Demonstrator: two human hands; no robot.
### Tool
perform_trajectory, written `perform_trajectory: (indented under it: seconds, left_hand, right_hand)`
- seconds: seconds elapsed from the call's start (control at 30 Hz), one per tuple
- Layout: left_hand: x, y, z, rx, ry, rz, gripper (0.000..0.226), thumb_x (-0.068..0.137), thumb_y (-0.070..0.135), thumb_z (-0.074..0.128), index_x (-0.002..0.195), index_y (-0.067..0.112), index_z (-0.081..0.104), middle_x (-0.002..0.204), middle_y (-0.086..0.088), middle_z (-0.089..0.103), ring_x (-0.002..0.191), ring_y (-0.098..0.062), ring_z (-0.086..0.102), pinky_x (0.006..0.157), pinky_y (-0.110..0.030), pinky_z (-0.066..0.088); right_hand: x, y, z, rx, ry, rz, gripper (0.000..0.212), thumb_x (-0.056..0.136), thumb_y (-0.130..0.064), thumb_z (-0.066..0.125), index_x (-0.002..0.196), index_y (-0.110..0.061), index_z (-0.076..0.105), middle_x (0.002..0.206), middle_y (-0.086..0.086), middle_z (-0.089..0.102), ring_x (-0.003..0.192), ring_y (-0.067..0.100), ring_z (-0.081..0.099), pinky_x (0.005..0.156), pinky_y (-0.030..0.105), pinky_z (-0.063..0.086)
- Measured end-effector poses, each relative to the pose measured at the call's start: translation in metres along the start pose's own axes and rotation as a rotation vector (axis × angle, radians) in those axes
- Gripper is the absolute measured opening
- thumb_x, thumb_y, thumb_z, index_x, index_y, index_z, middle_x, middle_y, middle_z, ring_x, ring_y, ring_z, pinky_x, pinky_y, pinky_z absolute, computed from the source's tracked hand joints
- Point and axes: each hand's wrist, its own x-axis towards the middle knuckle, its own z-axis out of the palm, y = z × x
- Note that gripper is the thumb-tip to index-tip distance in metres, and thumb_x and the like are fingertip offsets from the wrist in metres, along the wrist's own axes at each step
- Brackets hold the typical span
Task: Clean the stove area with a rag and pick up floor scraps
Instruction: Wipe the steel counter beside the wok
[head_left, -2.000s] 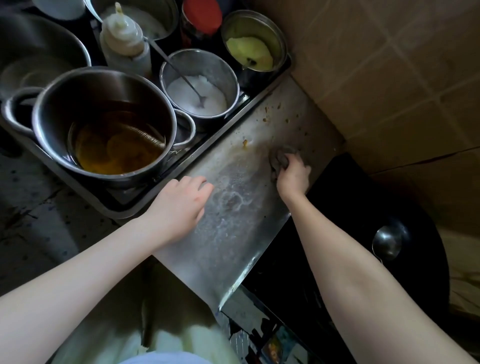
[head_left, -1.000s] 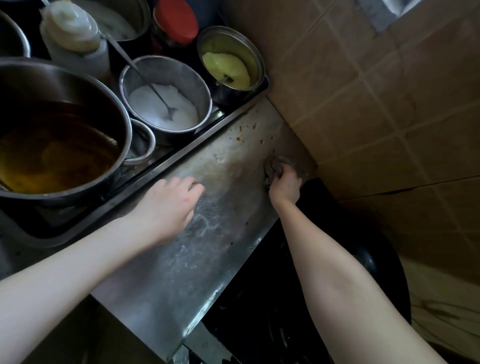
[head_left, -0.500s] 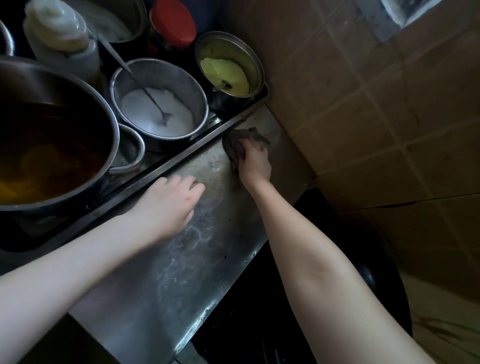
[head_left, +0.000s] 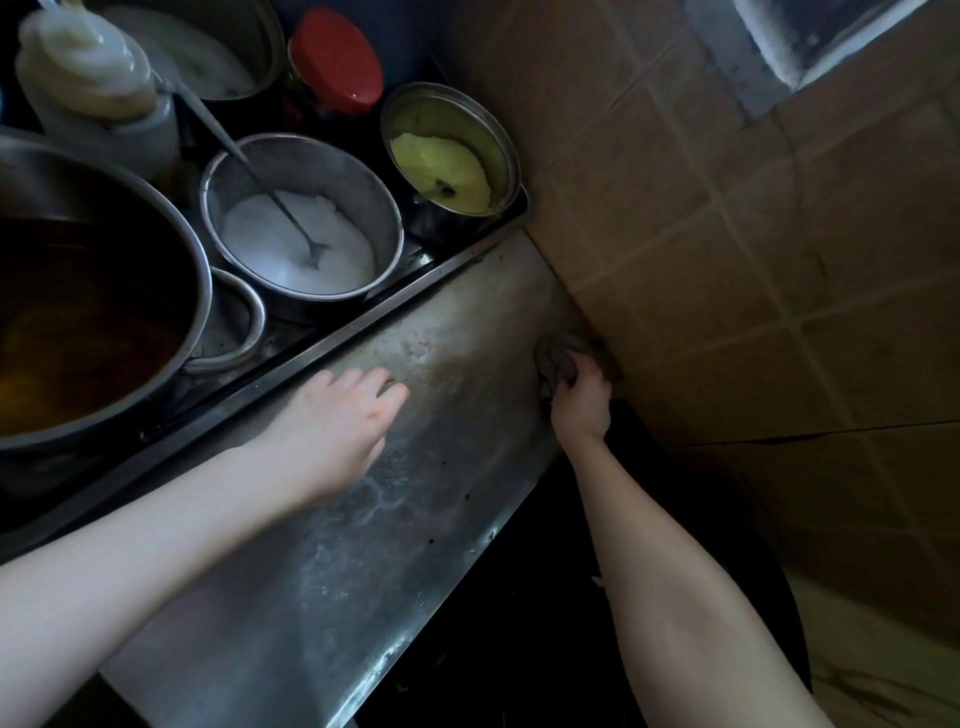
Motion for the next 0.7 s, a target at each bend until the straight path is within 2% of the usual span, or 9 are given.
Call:
perform_trajectory:
  seconds: [0.23,0.33,0.47,0.6,0.7]
  left_hand:
    - [-0.002,-0.006,-0.002,0.006,-0.007,-0.003,0.041,0.095,0.027,0.038,0.135,0.021,0.034,0.142,0.0,0.037,0.126,-0.021,0.041,0.098,-0.032,0.037]
    - [-0.007,-0.01,-0.002,0.001,-0.003,-0.008,0.041,0.095,0.028,0.038,0.135,0.022,0.033,0.142,0.001,0.036,0.126,-0.02,0.041,0.098,-0.031,0.037]
    - [-0.015,-0.013,-0.002,-0.051,-0.002,-0.001,0.041,0.094,0.027,0.042,0.135,0.022,0.038,0.143,0.001,0.037,0.127,-0.021,0.041,0.099,-0.033,0.037]
    - [-0.02,-0.015,-0.001,-0.085,-0.004,-0.006,0.042,0.094,0.027,0.044,0.135,0.022,0.04,0.142,0.0,0.04,0.126,-0.022,0.043,0.098,-0.033,0.039]
    - [-0.023,-0.015,-0.001,-0.092,-0.015,-0.009,0.044,0.093,0.027,0.045,0.137,0.022,0.04,0.142,0.0,0.041,0.125,-0.023,0.045,0.097,-0.033,0.04]
  right_hand:
    - [0.027,-0.035,0.003,-0.011,-0.018,0.0,0.038,0.095,-0.007,0.045,0.13,-0.021,0.052,0.143,0.005,0.045,0.129,0.031,0.037,0.098,0.042,0.042]
    - [0.038,-0.065,0.01,-0.028,-0.043,-0.095,0.039,0.095,-0.007,0.042,0.131,-0.02,0.05,0.139,0.004,0.048,0.124,0.032,0.04,0.098,0.038,0.039]
    - [0.057,-0.101,0.016,-0.043,-0.149,-0.239,0.039,0.095,-0.009,0.04,0.131,-0.015,0.052,0.138,0.008,0.051,0.126,0.034,0.042,0.105,0.037,0.038]
    - [0.046,-0.116,0.017,-0.052,-0.155,-0.374,0.036,0.091,-0.013,0.045,0.124,-0.019,0.058,0.128,0.01,0.059,0.117,0.033,0.052,0.096,0.039,0.046]
    - [0.019,-0.111,0.021,-0.061,-0.164,-0.49,0.036,0.091,-0.016,0.045,0.124,-0.026,0.057,0.133,0.001,0.055,0.118,0.03,0.049,0.092,0.037,0.045]
